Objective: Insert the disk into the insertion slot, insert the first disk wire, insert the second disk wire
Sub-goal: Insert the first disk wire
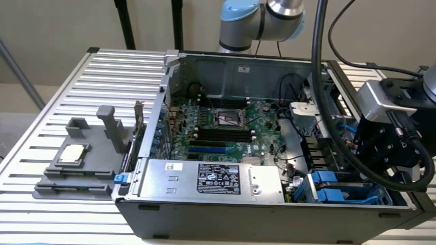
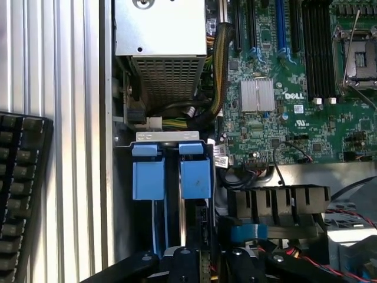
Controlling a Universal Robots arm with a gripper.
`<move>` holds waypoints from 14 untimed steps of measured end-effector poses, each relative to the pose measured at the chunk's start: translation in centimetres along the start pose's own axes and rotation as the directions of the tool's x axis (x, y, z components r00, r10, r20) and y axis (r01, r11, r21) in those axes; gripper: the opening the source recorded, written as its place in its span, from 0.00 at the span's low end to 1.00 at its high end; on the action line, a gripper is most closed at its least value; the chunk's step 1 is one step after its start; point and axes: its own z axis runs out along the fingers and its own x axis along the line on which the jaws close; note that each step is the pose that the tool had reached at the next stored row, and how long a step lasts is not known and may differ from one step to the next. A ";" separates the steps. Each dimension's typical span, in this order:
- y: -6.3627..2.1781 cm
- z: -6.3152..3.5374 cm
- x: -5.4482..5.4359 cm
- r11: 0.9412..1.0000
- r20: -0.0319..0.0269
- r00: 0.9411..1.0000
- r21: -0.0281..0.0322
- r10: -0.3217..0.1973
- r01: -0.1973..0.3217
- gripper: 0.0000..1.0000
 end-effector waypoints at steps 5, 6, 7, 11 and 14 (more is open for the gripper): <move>0.14 -1.05 -0.1 1.000 0.000 1.000 -0.002 0.000 0.000 0.25; 0.23 -1.20 -0.1 1.000 0.000 1.000 -0.002 0.000 0.000 0.25; 0.41 -1.25 0.0 1.000 0.000 1.000 -0.002 0.000 0.000 0.25; 1.14 -1.25 0.0 1.000 0.000 1.000 -0.002 0.000 0.000 0.25; 1.14 -1.25 0.0 1.000 0.000 1.000 -0.002 0.000 0.000 0.25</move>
